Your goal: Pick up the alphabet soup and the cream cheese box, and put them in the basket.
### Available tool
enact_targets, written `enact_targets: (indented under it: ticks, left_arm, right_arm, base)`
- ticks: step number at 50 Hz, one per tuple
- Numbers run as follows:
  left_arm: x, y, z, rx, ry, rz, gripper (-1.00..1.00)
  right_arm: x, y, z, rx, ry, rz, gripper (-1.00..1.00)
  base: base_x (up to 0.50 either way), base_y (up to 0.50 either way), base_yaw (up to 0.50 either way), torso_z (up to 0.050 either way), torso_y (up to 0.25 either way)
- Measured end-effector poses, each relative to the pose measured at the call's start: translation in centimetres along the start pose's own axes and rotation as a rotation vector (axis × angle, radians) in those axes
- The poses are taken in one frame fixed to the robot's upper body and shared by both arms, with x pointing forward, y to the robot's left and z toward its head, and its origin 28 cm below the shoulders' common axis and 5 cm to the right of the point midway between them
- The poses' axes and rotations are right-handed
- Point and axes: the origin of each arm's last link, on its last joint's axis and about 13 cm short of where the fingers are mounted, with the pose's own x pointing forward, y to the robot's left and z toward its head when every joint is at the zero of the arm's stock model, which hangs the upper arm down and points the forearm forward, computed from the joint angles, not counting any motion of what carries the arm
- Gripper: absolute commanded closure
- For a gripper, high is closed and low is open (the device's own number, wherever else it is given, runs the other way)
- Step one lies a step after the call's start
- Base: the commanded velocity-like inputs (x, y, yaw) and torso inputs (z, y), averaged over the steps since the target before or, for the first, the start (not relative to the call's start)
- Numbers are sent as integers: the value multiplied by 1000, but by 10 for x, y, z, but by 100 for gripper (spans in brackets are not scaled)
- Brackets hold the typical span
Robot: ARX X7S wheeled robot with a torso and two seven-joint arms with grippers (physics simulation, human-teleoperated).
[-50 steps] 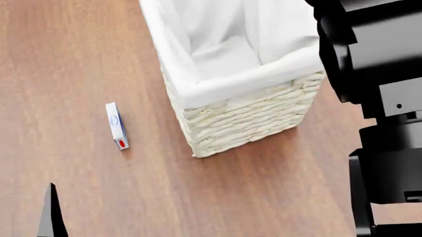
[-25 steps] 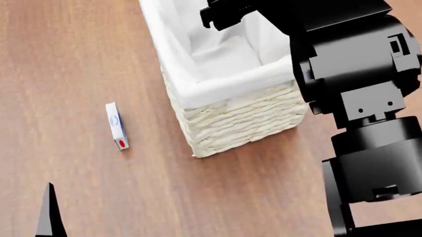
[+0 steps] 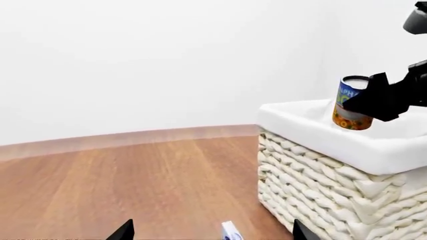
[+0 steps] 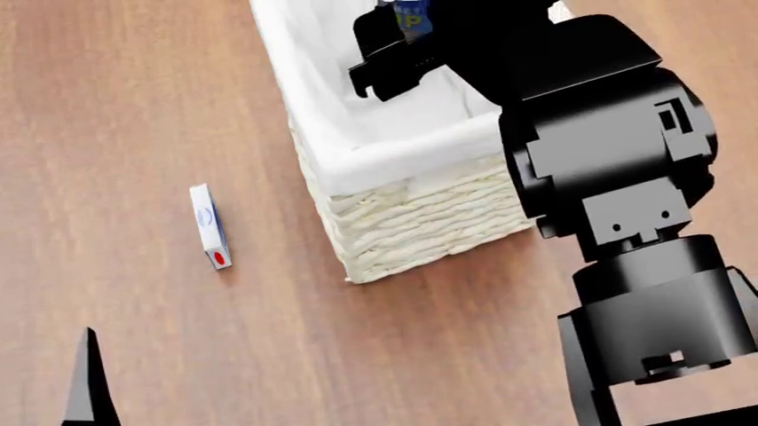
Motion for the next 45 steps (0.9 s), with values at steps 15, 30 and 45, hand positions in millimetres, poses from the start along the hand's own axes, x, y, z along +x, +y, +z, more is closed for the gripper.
enact_targets:
  ticks: [15,30,45]
  left_arm:
    - [-2,2,0,-5,2,9,-100]
    - [-2,1,0,-4,4,9,-100]
    - [-2,0,0,-1,6,6,-100]
  right_arm:
    - [2,5,-5,-11,13,13,100]
    - [4,2,-5,-10,12,10,-100]
    - [2,1,-1,-10,-20,4,-100]
  base:
    - [0,0,0,0,1]
    - [0,0,0,0,0]
    - [0,0,0,0,0]
